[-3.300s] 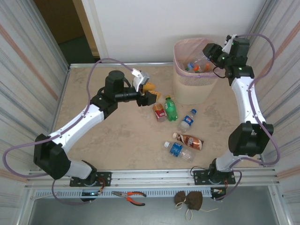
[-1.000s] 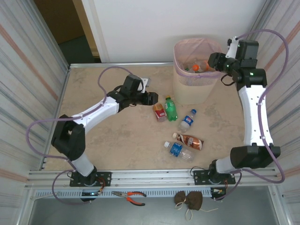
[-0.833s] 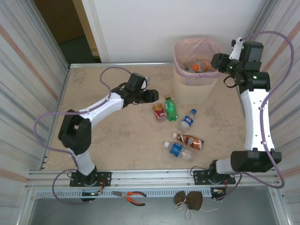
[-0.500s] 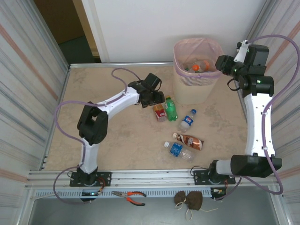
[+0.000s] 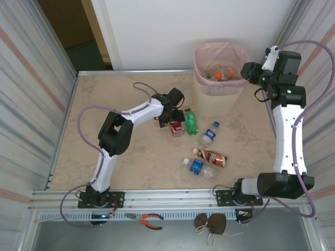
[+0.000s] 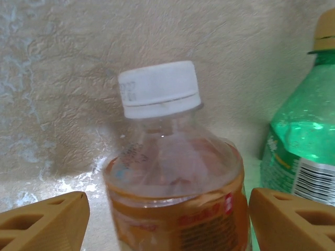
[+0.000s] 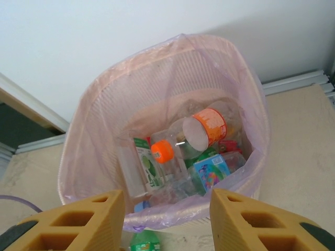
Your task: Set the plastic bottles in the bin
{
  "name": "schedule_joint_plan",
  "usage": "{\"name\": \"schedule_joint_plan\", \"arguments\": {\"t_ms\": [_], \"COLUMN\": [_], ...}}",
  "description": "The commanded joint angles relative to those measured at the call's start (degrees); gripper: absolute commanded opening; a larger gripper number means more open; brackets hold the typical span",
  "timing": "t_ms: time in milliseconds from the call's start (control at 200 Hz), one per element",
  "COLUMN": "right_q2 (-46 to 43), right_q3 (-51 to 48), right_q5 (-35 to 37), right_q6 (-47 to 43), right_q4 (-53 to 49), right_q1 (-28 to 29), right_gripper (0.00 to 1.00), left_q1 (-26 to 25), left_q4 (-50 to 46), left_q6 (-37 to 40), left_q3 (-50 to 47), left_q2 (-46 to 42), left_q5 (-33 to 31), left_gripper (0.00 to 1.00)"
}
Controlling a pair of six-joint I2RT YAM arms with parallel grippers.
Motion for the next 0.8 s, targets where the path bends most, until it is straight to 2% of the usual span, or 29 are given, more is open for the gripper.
{"name": "schedule_joint_plan", "arguments": {"t_ms": [0,296,792], "right_q2": [-1.8,-1.7,-1.8], "right_q3": [-1.0,-1.8,-2.2], "right_q5": [-1.2,-1.8,-2.4], "right_q6": [1.5,2.4,3.3], "right_q4": [1.7,2.7,3.2], "right_q1": [-0.2,-0.3,-0.3], "right_gripper": [0.45,0.46,0.45], "left_q1": [-0.8,-1.7,-3.1], "left_q4": [-3.0,-5.8,-6.0], "left_q6": [1.0,5.2,9.1], "left_q3": [2.1,1.4,-0.9], "left_q2": [0.8,0.1,-1.0], "left_q5": [0.3,0.6,2.9], "left_gripper": [0.80,0.82,0.73]}}
